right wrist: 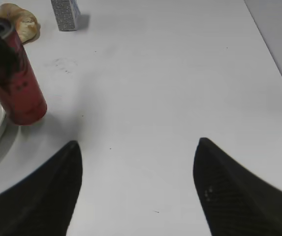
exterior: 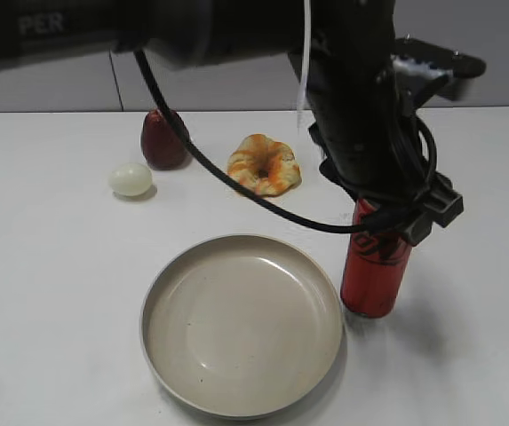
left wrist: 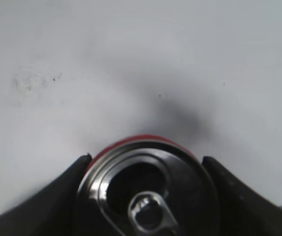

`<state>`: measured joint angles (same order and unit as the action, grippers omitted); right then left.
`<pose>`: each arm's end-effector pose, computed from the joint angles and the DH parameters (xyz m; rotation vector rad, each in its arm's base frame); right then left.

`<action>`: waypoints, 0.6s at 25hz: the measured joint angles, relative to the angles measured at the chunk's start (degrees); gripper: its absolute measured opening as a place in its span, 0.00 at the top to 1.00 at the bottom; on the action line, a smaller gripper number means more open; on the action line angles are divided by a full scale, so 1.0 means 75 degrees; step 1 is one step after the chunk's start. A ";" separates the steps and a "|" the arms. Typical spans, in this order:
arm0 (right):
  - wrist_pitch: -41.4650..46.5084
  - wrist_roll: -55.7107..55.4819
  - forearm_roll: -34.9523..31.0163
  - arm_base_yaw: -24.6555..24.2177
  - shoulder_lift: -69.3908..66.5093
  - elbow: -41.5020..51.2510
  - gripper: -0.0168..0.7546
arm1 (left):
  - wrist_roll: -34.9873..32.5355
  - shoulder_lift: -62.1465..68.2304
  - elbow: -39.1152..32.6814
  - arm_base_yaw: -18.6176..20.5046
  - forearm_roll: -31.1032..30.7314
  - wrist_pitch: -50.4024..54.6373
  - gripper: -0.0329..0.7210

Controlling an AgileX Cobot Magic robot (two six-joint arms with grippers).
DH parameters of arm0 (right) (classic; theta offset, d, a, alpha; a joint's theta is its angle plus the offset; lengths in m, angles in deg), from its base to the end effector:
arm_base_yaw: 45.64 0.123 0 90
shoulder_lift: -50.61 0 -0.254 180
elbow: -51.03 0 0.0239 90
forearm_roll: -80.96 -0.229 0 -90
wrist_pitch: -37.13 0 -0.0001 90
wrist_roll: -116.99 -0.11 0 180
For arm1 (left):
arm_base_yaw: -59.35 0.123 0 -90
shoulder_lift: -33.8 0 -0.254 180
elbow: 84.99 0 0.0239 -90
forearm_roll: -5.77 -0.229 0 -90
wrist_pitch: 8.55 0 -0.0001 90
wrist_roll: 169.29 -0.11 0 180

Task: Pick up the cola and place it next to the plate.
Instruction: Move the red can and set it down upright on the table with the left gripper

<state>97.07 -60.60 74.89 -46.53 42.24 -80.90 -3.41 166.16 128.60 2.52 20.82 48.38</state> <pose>0.0247 0.0097 0.2580 -0.0308 2.0276 0.0902 0.2244 -0.3871 0.2022 1.5067 2.3458 -0.5457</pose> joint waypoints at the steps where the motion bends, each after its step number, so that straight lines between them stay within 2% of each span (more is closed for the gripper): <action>1: 0.0000 0.0000 0.0000 0.0000 0.0000 0.0000 0.28 | 0.0000 0.0121 0.0000 0.0000 -0.0019 -0.0055 0.30; 9: 0.0000 0.0000 0.0000 0.0000 0.0000 0.0000 0.28 | -0.0007 0.0383 0.0000 0.0000 -0.0027 -0.0372 0.29; 13: 0.0000 0.0000 0.0000 0.0000 0.0000 0.0000 0.28 | -0.0007 0.0383 0.0000 0.0000 -0.0027 -0.0363 0.12; 15: 0.0000 0.0000 0.0000 0.0000 0.0000 0.0000 0.28 | -0.0007 0.0302 0.0000 0.0000 -0.0036 -0.0294 0.08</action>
<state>97.07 -60.60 74.89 -46.53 42.24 -80.90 -3.47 168.42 128.60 2.52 20.55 46.17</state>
